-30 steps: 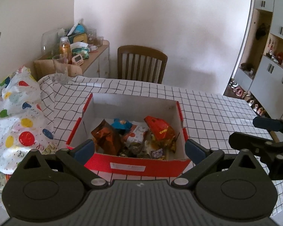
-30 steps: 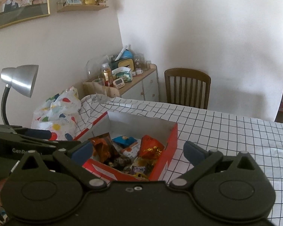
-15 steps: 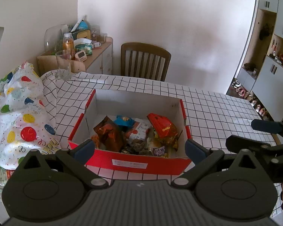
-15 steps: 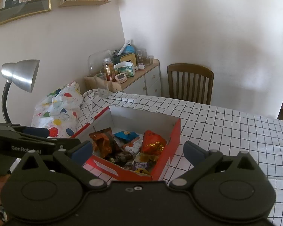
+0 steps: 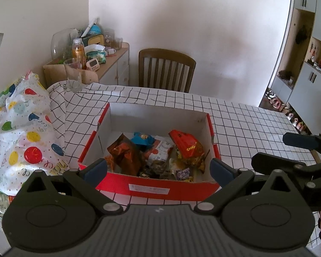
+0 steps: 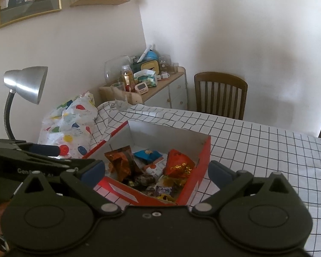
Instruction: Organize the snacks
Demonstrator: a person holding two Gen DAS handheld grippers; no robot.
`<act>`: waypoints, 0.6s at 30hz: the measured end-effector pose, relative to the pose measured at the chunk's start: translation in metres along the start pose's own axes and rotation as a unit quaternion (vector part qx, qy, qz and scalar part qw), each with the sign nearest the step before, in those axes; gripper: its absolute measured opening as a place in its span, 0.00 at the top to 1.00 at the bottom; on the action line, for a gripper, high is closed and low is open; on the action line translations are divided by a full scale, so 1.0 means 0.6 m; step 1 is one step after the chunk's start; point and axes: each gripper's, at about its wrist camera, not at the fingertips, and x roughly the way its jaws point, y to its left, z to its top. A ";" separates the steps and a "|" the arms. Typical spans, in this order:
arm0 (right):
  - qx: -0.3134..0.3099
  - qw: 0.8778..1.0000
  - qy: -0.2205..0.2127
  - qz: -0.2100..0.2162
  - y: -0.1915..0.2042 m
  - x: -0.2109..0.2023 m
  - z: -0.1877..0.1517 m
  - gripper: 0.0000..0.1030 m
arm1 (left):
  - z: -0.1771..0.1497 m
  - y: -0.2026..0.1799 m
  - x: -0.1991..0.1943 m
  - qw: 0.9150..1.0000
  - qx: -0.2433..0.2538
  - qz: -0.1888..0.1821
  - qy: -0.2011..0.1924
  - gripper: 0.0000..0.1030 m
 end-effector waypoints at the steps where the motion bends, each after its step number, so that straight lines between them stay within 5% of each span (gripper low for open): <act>1: -0.001 1.000 -0.001 0.000 0.000 0.000 0.001 0.00 | 0.000 0.000 0.001 1.000 0.000 0.000 0.000 0.00; 18: 0.014 1.000 -0.003 -0.005 -0.024 0.005 0.003 0.00 | 0.009 -0.008 0.016 1.000 0.005 -0.002 0.005 0.00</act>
